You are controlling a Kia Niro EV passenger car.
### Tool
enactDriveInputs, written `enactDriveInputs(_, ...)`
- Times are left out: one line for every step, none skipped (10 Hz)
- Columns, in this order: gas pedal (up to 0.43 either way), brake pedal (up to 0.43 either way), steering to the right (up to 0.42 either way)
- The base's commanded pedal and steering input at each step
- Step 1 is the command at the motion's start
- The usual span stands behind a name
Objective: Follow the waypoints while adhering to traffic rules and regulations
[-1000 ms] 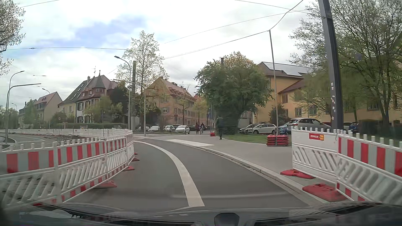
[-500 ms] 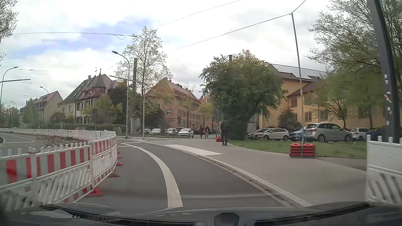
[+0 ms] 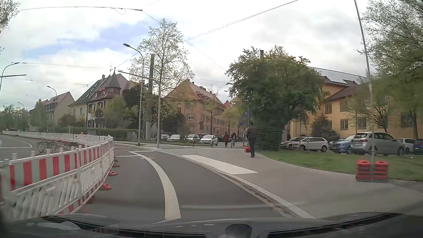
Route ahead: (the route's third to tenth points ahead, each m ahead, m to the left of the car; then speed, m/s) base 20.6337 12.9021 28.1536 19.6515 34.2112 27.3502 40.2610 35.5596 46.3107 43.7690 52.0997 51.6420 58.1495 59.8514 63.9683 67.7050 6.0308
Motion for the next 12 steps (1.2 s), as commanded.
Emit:
enactDriveInputs(0.118, 0.000, -0.115)
enactDriveInputs(0.118, 0.000, -0.120)
enactDriveInputs(0.118, 0.000, -0.122)
enactDriveInputs(0.118, 0.000, -0.122)
enactDriveInputs(0.118, 0.000, -0.125)
enactDriveInputs(0.118, 0.000, -0.128)
enactDriveInputs(0.118, 0.000, -0.131)
enactDriveInputs(0.118, 0.000, -0.132)
enactDriveInputs(0.118, 0.000, -0.132)
enactDriveInputs(0.118, 0.000, -0.132)
enactDriveInputs(0.118, 0.000, -0.132)
enactDriveInputs(0.118, 0.000, -0.131)
